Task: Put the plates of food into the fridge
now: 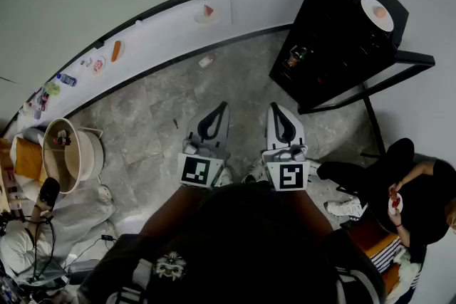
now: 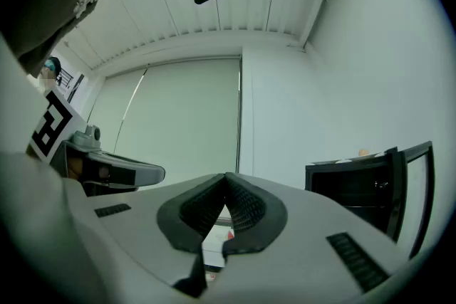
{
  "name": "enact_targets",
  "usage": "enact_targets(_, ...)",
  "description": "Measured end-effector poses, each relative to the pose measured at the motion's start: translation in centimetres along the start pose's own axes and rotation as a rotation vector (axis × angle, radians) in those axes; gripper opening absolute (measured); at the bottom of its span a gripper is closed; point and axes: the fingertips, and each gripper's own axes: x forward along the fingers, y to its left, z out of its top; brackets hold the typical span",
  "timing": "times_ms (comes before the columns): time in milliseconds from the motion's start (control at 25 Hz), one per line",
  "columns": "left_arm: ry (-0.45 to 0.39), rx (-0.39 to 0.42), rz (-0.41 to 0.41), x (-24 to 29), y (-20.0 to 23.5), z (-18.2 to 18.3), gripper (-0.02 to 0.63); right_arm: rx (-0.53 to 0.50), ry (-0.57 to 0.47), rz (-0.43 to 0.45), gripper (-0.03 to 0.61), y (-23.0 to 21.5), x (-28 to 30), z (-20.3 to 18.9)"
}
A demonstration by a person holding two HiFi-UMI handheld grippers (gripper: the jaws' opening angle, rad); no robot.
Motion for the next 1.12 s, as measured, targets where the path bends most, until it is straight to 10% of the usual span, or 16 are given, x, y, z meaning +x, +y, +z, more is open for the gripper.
enact_targets(1120, 0.012, -0.005, -0.087, 1.5, -2.7, 0.2, 0.021, 0.033, -0.030, -0.005, 0.025, -1.4, -1.9, 1.5)
